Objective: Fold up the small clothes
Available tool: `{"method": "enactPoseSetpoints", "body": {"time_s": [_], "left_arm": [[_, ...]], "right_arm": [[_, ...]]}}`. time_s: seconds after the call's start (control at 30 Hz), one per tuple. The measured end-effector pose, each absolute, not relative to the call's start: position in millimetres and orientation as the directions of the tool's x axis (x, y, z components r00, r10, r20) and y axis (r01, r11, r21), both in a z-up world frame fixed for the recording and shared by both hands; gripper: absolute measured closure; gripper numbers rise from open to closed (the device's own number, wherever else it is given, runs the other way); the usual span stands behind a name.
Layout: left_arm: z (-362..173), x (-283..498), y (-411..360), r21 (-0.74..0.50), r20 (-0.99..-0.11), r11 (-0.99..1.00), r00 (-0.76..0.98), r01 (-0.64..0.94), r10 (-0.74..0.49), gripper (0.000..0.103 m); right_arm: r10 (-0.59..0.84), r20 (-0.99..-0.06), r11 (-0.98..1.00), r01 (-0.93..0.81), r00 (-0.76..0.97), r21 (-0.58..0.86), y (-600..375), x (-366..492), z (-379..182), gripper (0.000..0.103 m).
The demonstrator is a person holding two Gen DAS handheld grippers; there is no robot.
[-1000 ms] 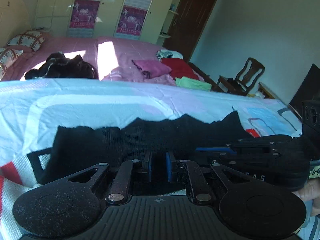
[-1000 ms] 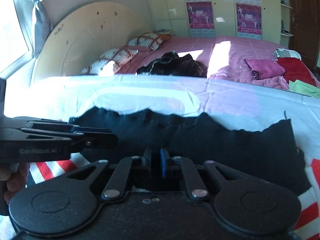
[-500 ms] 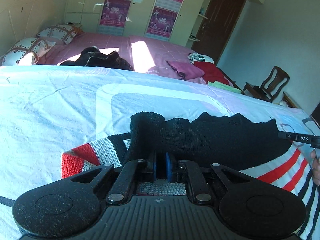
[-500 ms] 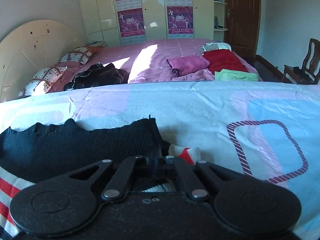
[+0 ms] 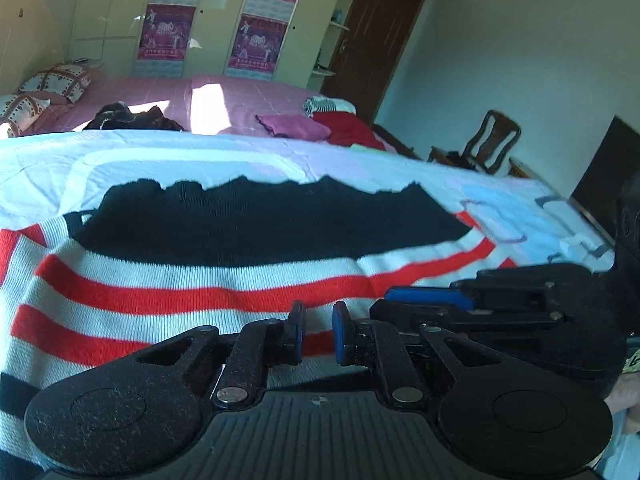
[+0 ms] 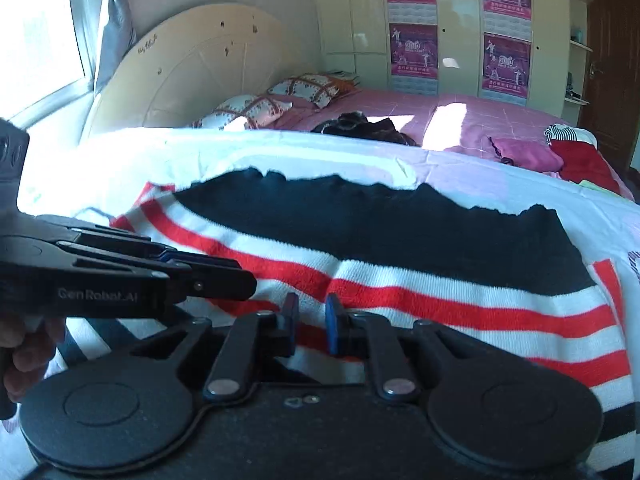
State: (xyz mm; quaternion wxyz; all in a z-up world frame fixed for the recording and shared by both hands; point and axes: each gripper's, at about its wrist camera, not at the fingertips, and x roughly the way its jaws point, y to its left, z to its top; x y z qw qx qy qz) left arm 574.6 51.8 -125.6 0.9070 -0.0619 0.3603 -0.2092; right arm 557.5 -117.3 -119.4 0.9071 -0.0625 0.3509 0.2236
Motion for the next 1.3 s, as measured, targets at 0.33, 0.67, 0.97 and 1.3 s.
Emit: {"method": "enactPoseSetpoints", "body": {"time_s": [0.33,0.67,0.97,1.3], "left_arm": [[-132.8,519.6,160.1,-0.311,-0.598,0.943,0.745,0.123,-0.294,0.091],[-94.9,490.6,84.8,-0.333,-0.546,0.902,0.723,0.276,-0.423,0.09],[-117.5,459.5,74.8,-0.329,-0.596,0.927,0.722,0.179,-0.351,0.09],[-131.3,448.0,134.7,-0.29,-0.617,0.956,0.755,0.047,-0.224,0.1]], "right_arm": [[0.138,-0.674,0.99,-0.121,0.726,0.072,-255.2,537.7,-118.8,0.103],[0.396,-0.596,0.912,-0.372,0.699,0.17,-152.7,475.1,-86.0,0.089],[0.354,-0.669,0.916,-0.386,0.653,0.108,-119.0,461.4,-114.1,0.088],[0.318,-0.702,0.908,-0.417,0.637,0.034,-130.6,463.1,-121.7,0.089]]}}
